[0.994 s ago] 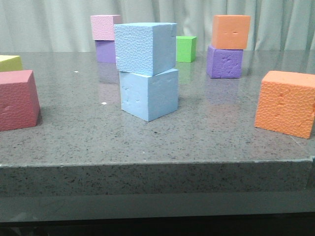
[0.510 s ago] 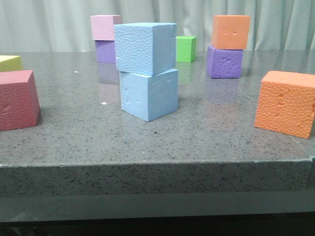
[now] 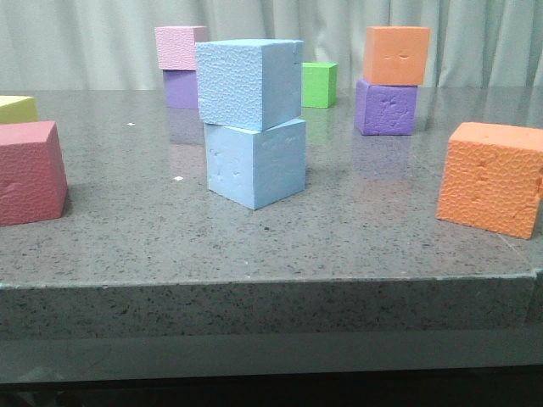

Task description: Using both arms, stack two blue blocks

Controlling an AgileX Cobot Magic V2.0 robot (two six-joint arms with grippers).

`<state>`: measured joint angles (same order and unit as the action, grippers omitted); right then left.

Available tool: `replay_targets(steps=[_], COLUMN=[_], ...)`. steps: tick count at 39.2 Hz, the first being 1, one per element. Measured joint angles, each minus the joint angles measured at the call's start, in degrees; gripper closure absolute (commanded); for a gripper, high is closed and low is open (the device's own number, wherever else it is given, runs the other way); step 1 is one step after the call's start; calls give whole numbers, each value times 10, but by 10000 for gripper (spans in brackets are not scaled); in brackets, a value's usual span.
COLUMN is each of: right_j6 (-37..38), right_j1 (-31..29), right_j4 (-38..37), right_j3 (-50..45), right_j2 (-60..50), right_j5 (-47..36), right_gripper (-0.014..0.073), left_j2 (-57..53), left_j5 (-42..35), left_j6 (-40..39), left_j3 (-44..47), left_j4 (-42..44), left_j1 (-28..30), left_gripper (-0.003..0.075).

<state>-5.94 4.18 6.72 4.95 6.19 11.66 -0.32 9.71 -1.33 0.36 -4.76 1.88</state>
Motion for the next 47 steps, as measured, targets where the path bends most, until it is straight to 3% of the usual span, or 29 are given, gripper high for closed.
replay_targets(steps=[8,47], right_j6=[0,0], right_j1=[0,-39], right_j4=[0,0], right_j3=[-63,-65], right_j2=[-62,-68], right_j5=[-9,-3], right_gripper=[664,664], left_j2=[0,0], left_j5=[0,0], left_j6=[0,0], left_j3=[0,0], left_j4=[0,0], left_j1=[0,0], left_gripper=[741,741])
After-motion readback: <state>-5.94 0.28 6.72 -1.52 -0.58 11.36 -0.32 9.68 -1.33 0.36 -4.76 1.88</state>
